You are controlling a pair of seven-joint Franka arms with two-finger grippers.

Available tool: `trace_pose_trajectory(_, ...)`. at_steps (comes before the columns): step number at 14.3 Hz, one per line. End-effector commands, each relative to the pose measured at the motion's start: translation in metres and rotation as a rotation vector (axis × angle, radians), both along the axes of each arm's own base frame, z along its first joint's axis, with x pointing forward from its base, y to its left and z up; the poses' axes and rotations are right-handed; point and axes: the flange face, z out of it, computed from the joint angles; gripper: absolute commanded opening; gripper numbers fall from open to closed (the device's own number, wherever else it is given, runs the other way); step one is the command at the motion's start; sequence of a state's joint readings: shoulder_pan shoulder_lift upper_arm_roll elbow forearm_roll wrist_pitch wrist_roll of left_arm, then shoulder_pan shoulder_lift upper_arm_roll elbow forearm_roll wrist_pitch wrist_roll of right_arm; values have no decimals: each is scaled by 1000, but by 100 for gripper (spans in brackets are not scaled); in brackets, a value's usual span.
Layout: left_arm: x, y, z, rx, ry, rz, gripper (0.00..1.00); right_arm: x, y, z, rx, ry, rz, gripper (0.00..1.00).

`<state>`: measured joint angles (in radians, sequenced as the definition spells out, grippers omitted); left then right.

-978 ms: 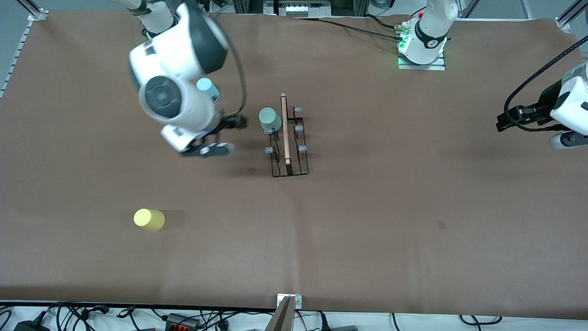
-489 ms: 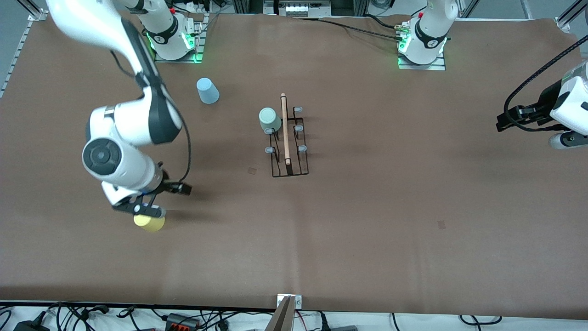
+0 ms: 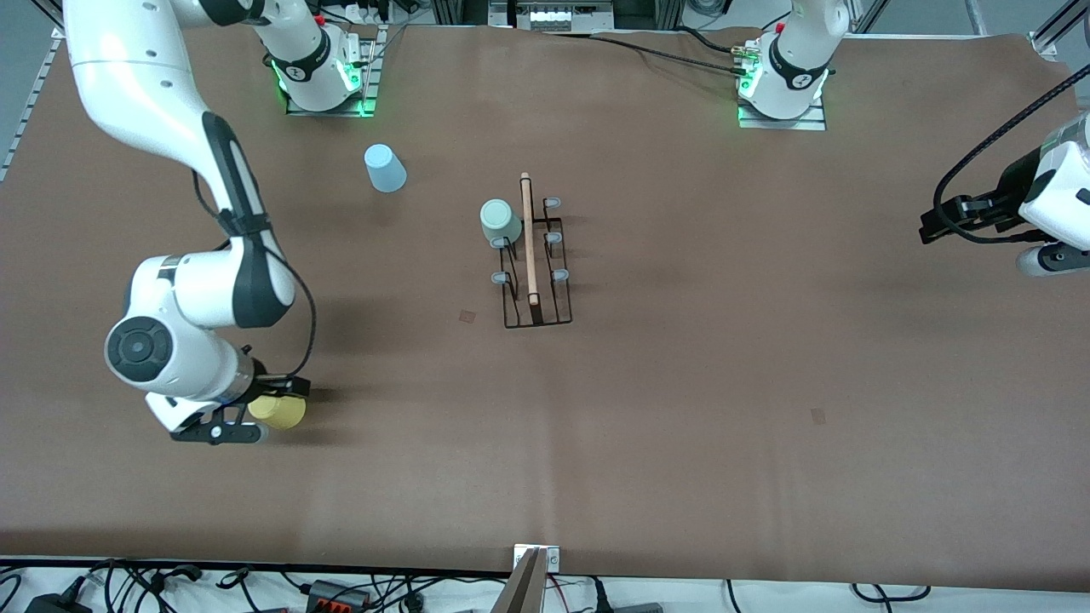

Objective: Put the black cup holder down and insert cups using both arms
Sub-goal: 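Release the teal cup and move the right gripper to the yellow cup, then grasp the yellow cup with the right gripper and lift it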

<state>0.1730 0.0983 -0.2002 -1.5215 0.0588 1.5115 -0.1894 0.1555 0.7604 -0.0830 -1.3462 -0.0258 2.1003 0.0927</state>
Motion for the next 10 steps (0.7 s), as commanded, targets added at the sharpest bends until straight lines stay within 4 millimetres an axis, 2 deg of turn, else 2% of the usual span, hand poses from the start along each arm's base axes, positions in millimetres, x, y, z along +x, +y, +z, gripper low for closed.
trace_pose_trajectory(1, -5, -1, 6, 12, 3, 4, 100, 8, -5, -14, -2, -9, 48, 100)
trace_pose_trajectory(3, -5, -1, 6, 12, 3, 4, 100, 11, -16, -28, 11, 1, 55, 100)
trace_pose_trajectory(10, -5, -1, 6, 12, 3, 4, 100, 12, -26, -41, 64, 17, 77, 100)
